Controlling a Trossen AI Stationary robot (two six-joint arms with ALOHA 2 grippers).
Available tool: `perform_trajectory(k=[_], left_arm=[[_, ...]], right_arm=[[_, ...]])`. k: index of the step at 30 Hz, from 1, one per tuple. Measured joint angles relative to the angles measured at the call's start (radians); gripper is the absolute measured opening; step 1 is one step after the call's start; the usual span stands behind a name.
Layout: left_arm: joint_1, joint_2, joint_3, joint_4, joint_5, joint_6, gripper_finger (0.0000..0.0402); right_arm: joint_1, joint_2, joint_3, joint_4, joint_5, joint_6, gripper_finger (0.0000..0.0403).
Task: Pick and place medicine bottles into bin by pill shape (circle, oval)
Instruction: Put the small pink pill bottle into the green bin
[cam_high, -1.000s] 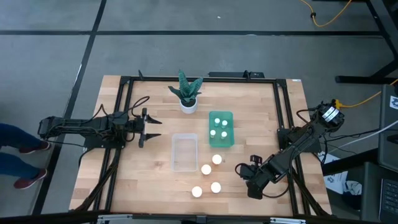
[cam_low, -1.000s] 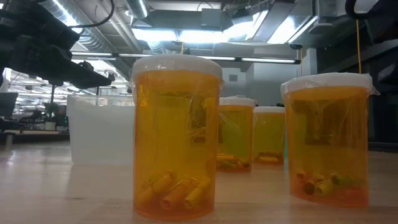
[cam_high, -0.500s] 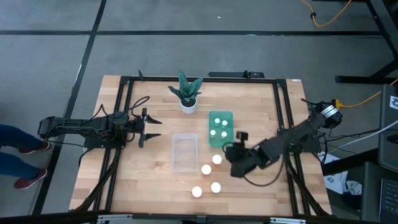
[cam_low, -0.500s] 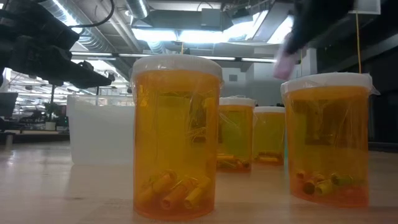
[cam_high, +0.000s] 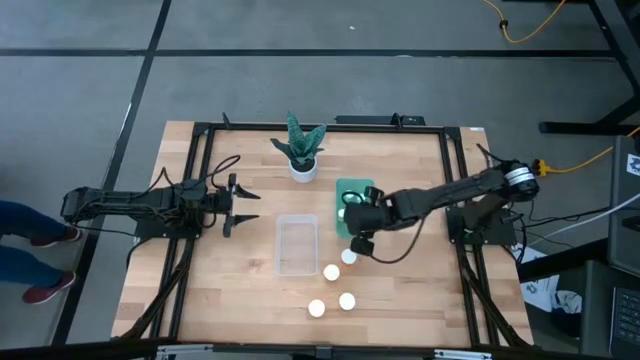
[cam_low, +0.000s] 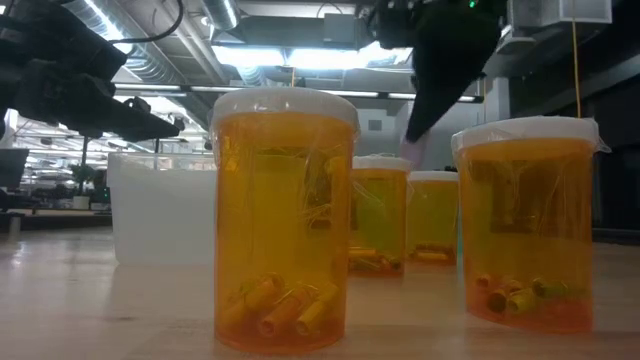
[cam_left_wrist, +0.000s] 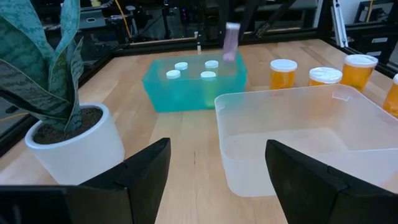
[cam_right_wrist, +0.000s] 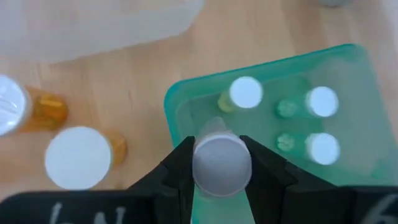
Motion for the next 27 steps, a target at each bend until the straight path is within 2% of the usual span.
perform_trajectory(k=[10,15,23,27], left_arm=[[0.000,0.000,0.000,0.000,0.000,-0.001,0.0254],[0.000,0.000,0.000,0.000,0.000,-0.001,0.0254],[0.000,0.000,0.000,0.000,0.001,-0.001,0.0254],[0.000,0.000,0.000,0.000,0.001,-0.001,0.0254]], right_arm=[[-0.056,0.113,-0.002,0.014,-0.021,-0.040,0.0110],[-0.069,0.147,-0.002,0.036,-0.074,-0.065,0.0110],[-0.069,0.154,-0.002,0.055,-0.091,-0.088,0.0111],[-0.069,0.154,-0.002,0.057,-0.117,-0.087,0.0127]])
